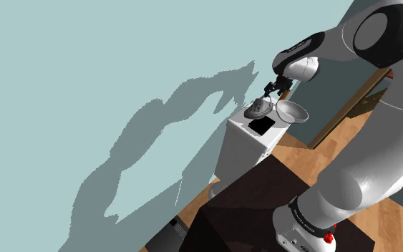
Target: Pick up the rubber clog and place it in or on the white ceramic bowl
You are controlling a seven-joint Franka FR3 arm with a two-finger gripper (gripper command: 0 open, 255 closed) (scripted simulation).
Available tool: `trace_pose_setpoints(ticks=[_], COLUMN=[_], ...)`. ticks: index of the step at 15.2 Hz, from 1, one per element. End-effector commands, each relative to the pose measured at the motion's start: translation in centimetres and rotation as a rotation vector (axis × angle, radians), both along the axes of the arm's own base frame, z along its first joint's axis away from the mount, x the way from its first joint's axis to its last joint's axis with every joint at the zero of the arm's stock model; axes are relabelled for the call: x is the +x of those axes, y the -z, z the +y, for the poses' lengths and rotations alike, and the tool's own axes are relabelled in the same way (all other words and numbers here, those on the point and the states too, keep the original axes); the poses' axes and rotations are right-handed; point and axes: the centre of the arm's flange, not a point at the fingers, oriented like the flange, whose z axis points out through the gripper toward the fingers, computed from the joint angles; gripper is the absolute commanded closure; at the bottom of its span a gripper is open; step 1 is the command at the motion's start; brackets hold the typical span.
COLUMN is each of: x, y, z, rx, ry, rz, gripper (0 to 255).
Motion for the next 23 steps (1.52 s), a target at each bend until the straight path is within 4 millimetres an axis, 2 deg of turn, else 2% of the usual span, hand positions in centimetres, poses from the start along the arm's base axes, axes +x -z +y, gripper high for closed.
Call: trace_pose_setpoints(ticks=[1, 6, 13, 14, 23], x=[0.4, 0.9, 0.9, 0.9, 0.9], y=[1.1, 3.4, 3.4, 3.4, 3.4], z=[-0.3, -0.8, -0.8, -0.8, -0.8], rx=[-0.001, -0.001, -0.001, -0.001, -0.001], ry=[0.002, 0.002, 0.002, 0.002, 0.002], rz=[-0.001, -0.001, -0.001, -0.001, -0.001], gripper=[0, 0, 0, 255, 255])
